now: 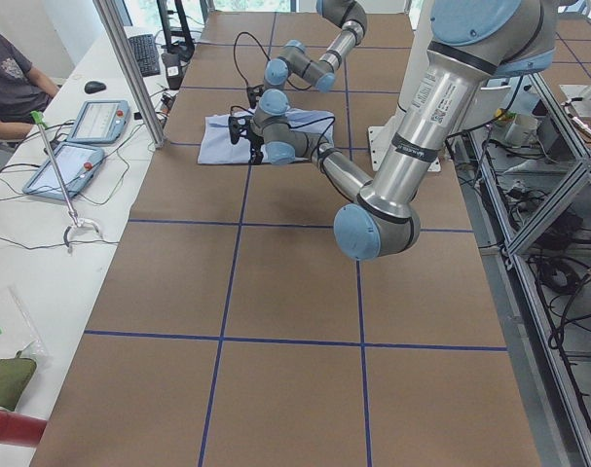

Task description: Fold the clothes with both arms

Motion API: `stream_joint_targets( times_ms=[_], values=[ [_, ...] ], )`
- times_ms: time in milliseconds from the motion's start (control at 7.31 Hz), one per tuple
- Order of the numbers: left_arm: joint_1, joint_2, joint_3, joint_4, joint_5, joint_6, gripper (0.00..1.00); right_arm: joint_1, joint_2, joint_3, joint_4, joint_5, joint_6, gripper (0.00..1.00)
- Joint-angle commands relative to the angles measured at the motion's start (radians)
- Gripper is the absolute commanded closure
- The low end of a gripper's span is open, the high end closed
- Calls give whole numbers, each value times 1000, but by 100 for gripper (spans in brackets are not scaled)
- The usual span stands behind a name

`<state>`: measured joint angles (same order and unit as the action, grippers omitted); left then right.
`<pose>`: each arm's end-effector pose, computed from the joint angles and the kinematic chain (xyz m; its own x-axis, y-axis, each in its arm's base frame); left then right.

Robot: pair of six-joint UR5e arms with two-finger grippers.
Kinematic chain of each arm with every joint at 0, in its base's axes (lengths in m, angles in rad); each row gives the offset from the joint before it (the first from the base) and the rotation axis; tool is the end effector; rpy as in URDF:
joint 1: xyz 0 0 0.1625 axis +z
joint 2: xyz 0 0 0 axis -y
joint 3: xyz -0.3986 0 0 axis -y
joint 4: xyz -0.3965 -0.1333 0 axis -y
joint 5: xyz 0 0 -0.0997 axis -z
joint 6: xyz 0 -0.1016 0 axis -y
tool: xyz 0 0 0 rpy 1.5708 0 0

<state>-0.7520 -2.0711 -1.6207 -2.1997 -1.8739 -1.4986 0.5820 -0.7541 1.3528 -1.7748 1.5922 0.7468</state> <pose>0.4094 -0.5239 0.2498 0.3106 -0.1962 -0.9301 0.4292 0.9020 -0.0470 -0.5537 -0.5214 0.2674 0.9221 -0.2715 0.2757 0.1973 0.9428 0.2688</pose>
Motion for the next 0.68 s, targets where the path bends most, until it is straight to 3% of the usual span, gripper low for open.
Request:
stream_joint_targets(
  times_ms=[0,411,547],
  values=[
    [0,-4,-2,0,-1,-8,1,50,-51,46,3,14,-43,0],
    [11,-15,-11,3,-1,-38,1,105,-232,202,3,14,-173,0],
    [13,-17,-16,5,-2,-52,1,130,-247,228,2,15,-208,0]
  ],
)
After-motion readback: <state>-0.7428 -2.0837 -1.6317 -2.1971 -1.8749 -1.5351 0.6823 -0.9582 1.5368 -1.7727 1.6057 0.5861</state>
